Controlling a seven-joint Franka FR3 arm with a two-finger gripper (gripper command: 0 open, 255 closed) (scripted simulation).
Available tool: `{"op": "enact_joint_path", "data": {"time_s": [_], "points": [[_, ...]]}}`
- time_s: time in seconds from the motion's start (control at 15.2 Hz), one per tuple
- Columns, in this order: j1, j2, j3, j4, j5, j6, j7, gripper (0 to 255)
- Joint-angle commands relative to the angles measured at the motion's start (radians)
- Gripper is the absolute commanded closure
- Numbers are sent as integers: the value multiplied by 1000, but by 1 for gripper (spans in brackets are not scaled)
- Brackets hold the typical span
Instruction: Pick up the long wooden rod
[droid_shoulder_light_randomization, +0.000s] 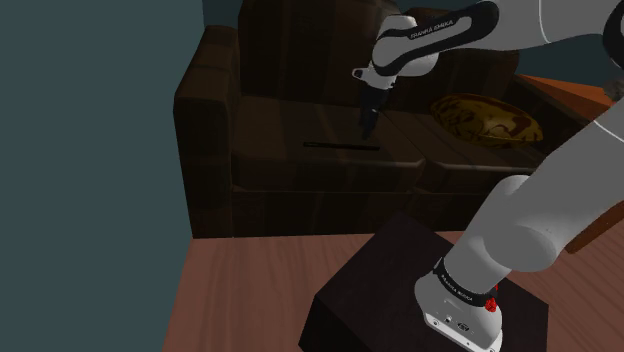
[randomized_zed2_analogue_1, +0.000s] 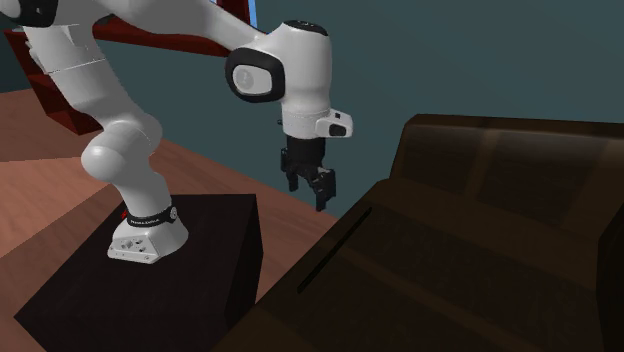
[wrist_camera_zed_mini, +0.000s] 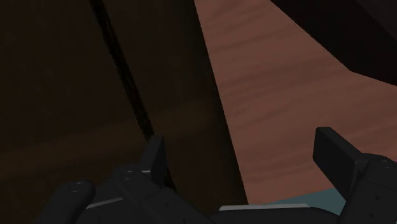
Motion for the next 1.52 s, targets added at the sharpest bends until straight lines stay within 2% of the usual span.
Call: {"op": "enact_joint_path", "data": {"time_s": [0.0,0.4,0.92,1.06,1.12,1.45], "points": [[7,73,-24,31,25,40,-93,0],[-2,333,-47,193,154,116,-362,0],[-14,400,-35,160,196,208,-395,0],[-14,400,-35,160,196,208,-395,0],[-14,399,-34,160,195,208,-394,255],[-14,403,-34,159,197,212,-394,255]]}}
